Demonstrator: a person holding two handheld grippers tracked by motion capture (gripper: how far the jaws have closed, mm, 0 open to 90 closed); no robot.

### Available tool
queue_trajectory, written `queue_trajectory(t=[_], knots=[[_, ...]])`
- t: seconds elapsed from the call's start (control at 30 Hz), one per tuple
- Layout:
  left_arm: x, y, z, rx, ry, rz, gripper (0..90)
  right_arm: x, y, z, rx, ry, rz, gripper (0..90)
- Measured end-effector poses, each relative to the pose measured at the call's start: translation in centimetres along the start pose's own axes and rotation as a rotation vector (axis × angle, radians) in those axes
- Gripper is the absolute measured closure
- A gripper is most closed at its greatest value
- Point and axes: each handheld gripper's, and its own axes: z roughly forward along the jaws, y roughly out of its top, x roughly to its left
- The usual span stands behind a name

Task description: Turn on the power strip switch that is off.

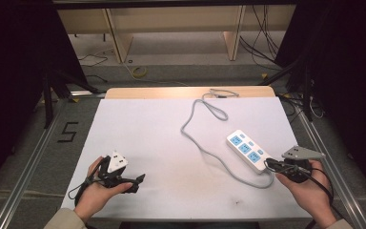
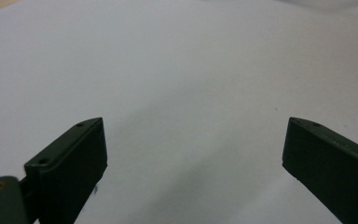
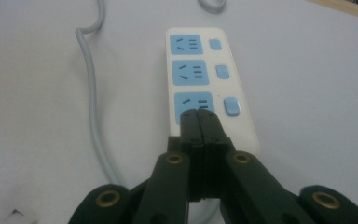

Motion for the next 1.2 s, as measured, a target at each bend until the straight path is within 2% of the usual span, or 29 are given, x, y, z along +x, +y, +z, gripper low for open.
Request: queue_trajectory(t=[0.27, 0.83, 1.2], knots=[[0.0, 0.1, 0.0, -0.002, 0.005, -0.002, 7.0, -0.3, 0.5, 0.1, 0.033, 0.006, -0.001, 90.0], [0.0, 0.0, 0.1, 0.0, -0.001, 0.0, 7.1, -1.3, 2.0, 0.7, 0.09, 0.004, 0.032, 90.0], [0.0, 0.1, 0.1, 0.0, -0.001, 0.001, 7.3, -1.9, 2.7, 1.1, 0.12, 0.002, 0.028, 90.0]])
